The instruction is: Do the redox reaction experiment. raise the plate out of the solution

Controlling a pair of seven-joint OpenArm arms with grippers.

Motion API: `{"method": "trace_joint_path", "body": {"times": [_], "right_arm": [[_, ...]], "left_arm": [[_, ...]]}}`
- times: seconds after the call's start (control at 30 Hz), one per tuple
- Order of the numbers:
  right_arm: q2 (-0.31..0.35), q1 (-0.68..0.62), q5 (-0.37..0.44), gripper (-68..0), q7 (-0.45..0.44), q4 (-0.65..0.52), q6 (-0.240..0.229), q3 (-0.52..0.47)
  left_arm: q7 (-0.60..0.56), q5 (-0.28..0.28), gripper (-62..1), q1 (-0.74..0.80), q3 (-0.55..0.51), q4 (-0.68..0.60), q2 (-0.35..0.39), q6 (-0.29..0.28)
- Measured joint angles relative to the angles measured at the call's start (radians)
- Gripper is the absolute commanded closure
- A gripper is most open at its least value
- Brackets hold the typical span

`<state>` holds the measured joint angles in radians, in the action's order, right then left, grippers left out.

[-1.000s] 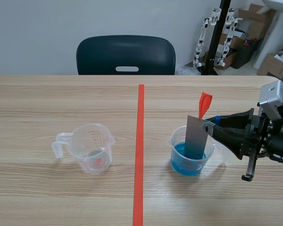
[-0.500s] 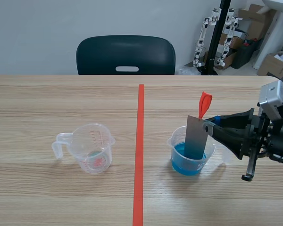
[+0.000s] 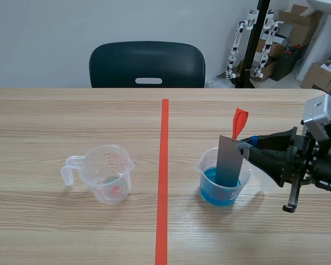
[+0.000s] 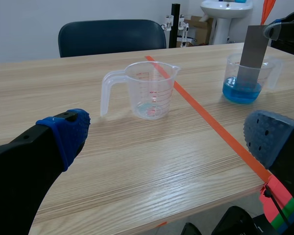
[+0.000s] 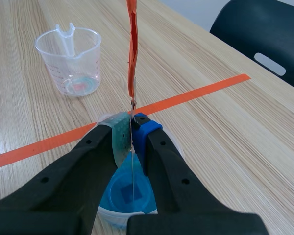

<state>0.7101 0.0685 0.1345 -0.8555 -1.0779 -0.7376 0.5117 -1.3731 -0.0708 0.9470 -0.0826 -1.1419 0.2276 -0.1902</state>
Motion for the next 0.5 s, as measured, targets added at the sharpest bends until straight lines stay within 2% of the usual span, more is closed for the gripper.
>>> {"method": "trace_joint_path", "body": {"times": [0.3,0.5], "right_arm": [[0.018,0.0,0.0,-0.6,0.0,0.0,0.0,0.0],[0.032,0.0,0.0,-0.6,-0.004,-0.007,0.0,0.0]], "left_arm": [[-0.002,0.0,-62.3,0.0,0.0,0.0,0.0,0.0],[-0.037,-0.008,-62.3,0.0,0.0,-0.024,0.032,-0.002]]}}
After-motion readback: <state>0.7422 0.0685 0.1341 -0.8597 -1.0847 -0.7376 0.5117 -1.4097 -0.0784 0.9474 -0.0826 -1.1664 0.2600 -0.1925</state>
